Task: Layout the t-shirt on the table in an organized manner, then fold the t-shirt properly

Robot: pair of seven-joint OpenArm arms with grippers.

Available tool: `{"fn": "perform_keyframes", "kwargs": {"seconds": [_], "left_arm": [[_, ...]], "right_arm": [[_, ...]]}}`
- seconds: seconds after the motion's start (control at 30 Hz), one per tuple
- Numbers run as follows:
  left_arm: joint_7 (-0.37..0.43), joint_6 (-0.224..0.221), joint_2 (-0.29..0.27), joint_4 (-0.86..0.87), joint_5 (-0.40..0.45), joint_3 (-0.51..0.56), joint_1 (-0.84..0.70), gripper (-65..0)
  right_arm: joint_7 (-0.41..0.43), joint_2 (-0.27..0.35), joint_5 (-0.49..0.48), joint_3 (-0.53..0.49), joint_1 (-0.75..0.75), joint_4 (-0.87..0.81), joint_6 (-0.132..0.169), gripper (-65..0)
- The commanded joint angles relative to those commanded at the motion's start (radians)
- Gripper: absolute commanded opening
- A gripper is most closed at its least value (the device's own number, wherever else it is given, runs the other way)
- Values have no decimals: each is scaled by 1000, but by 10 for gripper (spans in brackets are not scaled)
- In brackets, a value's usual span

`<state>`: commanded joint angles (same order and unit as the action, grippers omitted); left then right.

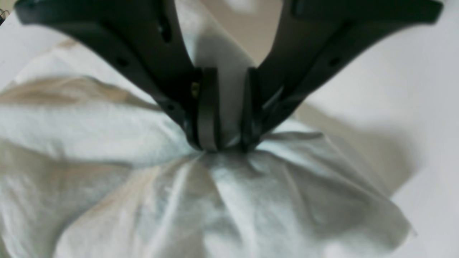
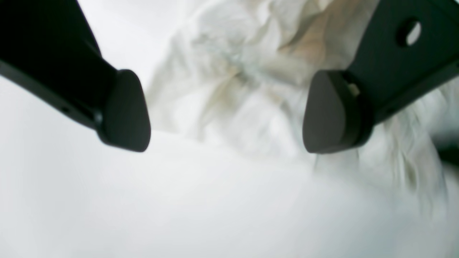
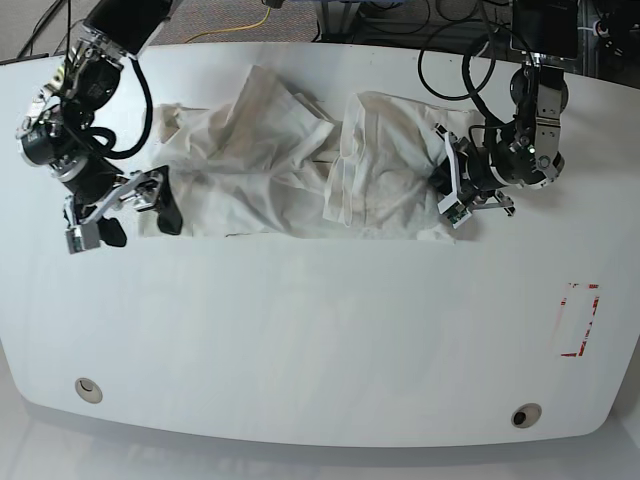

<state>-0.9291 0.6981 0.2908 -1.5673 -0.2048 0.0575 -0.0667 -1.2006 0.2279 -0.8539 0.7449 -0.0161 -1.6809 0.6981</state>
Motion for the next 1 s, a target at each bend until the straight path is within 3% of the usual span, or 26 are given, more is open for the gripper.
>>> {"fn": "perform_keyframes", "kwargs": {"seconds": [0.23,0.4,1.0], "left_arm": [[-2,0,0,0,0,0,0,-560],[-2,0,2,0,0,0,2,-560],[-2,0,2,-5,0,2,5,-560]], "right_arm": [[-38,71,-32,109,-23,267,0,0],[-38,81,-31,109,-12,311,0,0],[-23,-8,-29,-55,51,311,0,0]]}}
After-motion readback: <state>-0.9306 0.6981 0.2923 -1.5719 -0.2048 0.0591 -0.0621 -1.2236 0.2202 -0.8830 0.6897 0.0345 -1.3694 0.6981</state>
